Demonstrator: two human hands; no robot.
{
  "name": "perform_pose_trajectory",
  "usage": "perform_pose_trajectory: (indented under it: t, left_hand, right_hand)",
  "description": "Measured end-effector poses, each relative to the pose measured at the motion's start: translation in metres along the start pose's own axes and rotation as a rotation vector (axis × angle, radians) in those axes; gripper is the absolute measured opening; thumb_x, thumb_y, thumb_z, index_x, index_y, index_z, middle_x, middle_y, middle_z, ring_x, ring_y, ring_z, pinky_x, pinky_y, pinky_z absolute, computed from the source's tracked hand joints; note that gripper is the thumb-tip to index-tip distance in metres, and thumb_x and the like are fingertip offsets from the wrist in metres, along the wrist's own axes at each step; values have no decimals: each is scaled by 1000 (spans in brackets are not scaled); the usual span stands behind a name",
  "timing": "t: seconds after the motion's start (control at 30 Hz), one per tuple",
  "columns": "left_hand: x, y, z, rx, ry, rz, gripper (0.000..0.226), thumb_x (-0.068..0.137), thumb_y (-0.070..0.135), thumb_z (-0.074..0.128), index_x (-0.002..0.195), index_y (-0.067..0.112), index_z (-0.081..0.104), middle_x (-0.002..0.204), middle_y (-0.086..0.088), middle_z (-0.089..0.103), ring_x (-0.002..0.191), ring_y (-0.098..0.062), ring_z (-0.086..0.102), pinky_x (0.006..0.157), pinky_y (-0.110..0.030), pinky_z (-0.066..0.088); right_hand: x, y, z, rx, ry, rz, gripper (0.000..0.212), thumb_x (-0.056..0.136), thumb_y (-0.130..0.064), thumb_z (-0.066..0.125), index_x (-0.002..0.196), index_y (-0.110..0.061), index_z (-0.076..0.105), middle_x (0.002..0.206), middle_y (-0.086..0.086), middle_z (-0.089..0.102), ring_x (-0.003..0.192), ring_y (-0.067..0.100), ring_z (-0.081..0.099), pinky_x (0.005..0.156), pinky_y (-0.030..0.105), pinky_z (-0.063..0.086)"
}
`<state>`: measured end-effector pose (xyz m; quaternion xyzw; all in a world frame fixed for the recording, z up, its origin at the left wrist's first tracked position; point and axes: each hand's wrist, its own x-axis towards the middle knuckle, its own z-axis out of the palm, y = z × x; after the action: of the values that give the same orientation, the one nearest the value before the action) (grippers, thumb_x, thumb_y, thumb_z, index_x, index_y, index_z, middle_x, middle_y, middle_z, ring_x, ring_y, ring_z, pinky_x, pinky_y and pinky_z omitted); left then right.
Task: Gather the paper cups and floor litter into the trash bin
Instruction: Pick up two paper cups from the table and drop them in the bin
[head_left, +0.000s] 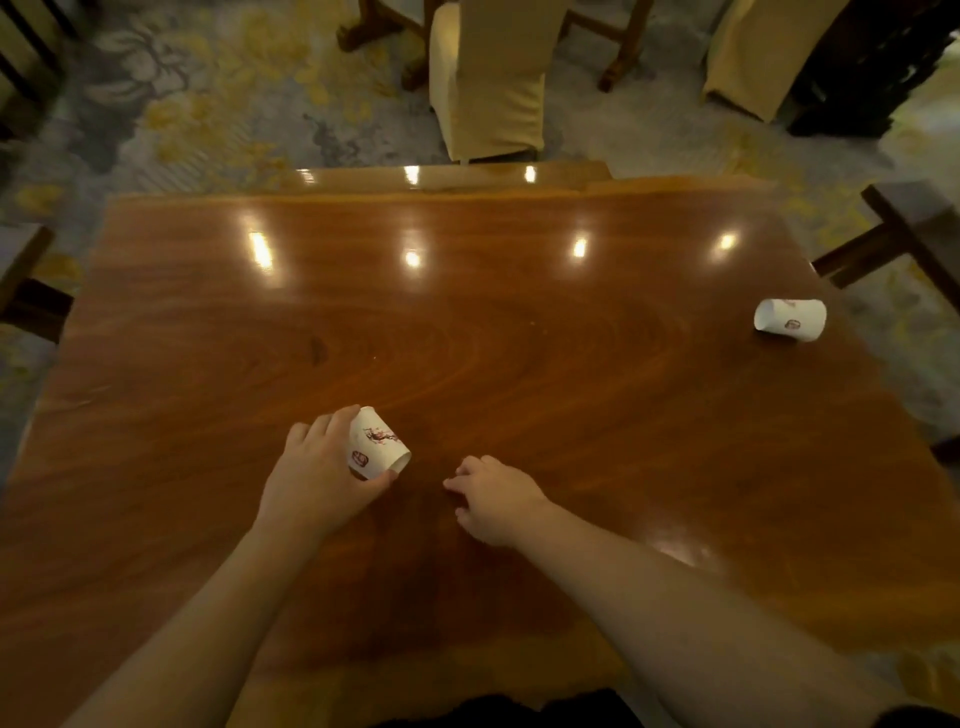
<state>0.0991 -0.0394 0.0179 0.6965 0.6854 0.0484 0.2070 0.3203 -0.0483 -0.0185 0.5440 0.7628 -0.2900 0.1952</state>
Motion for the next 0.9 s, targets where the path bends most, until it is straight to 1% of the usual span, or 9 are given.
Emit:
perform_pose_trajectory:
  t: [0.07,0.13,0.23,0.33,0.43,0.63,0.73,0.8,0.9]
  left_hand:
    - [-1,28,2,-7,7,-52,100,67,69,71,147,28,30,143,2,48,128,-23,40,101,-49,44]
    - [-3,57,6,-17,20,-95,100,67,68,72,148,28,29,143,2,47,129,-23,40,101,-49,44]
    - [-5,115,17,-26,31,-131,103,66,68,72,148,26,29,142,0,47,128,-23,42,102,-49,44]
    - [0,174,35,-27,26,-141,106,64,68,74,149,26,28,141,0,47,127,-23,44,102,-49,45]
    - [10,222,52,-28,7,-132,106,63,65,77,149,26,27,141,2,47,126,-21,44,102,-47,45]
    - [34,294,75,-20,-7,-95,105,63,63,79,148,28,27,141,4,46,122,-17,44,96,-41,47]
    - [43,315,82,4,-2,-65,105,64,65,77,148,29,27,140,5,46,121,-15,44,94,-40,47]
    - [48,324,85,20,13,-50,104,64,65,76,148,29,27,139,5,46,120,-14,44,91,-38,47]
    - [54,333,89,45,14,-15,105,63,63,78,147,29,27,137,6,47,119,-13,43,89,-35,48]
  right_hand:
    - [-3,17,-15,16,-97,-68,51,99,-32,54,148,-28,41,155,2,37,138,26,38,109,48,41]
    - [-13,41,-30,52,-119,-107,51,99,-32,54,148,-28,41,153,3,41,137,27,41,108,48,42]
    - [-39,104,-55,109,-48,-92,47,99,-32,54,145,-29,45,146,2,49,130,25,48,103,45,46]
    - [-63,189,-80,149,18,-55,43,99,-34,53,141,-27,48,141,2,53,122,23,54,99,45,50]
    - [-77,276,-103,154,131,51,42,98,-35,54,139,-24,49,136,4,54,118,24,55,95,45,52]
    - [-77,406,-133,15,363,247,52,93,-32,62,139,-17,44,139,10,46,128,32,43,98,48,47]
    - [-70,451,-138,-96,354,348,63,86,-30,69,140,-18,40,145,12,39,135,35,35,104,53,43]
    - [-63,474,-137,-160,342,407,70,82,-28,72,142,-19,37,150,13,34,140,35,29,109,58,35]
    - [-54,493,-132,-158,343,460,80,78,-24,74,145,-20,32,149,13,37,141,35,27,112,63,28]
